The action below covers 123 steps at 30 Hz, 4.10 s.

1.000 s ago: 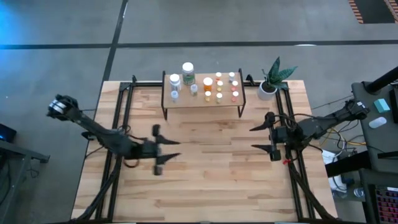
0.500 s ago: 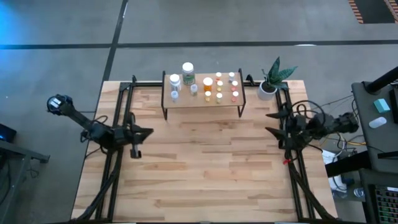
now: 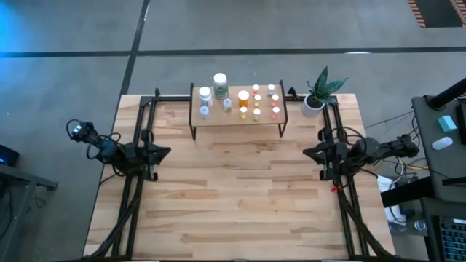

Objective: Pick and place medicine bottles onto shelf by color
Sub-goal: Return to Home Position

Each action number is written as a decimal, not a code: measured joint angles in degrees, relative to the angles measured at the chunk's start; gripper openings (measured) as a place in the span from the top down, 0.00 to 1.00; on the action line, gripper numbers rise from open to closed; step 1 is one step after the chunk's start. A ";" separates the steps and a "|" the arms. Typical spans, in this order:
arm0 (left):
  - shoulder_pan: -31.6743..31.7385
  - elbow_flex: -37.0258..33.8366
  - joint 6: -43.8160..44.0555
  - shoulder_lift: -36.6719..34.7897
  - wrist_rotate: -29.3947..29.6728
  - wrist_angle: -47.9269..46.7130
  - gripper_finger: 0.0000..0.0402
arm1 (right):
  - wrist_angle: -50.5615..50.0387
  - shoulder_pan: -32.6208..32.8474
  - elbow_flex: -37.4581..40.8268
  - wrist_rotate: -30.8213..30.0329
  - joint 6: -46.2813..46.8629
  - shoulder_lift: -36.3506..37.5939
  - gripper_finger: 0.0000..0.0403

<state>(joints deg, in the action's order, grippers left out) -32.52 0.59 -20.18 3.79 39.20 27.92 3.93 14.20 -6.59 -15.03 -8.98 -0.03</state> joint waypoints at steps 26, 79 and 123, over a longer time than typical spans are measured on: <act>9.09 -0.25 6.33 -1.81 -11.86 -12.36 1.00 | 4.04 0.00 5.92 10.56 -2.09 -0.14 0.98; 51.00 -0.34 24.28 -1.24 -59.45 -21.40 1.00 | -0.44 0.00 5.97 -4.50 5.41 -2.76 0.98; 51.00 -0.34 24.25 -1.20 -59.34 -21.36 1.00 | -0.27 0.01 5.99 -4.41 5.41 -2.76 0.98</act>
<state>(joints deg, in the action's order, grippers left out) 18.48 0.25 4.08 2.59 -20.14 6.56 3.66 14.20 -0.60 -19.44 -3.57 -2.79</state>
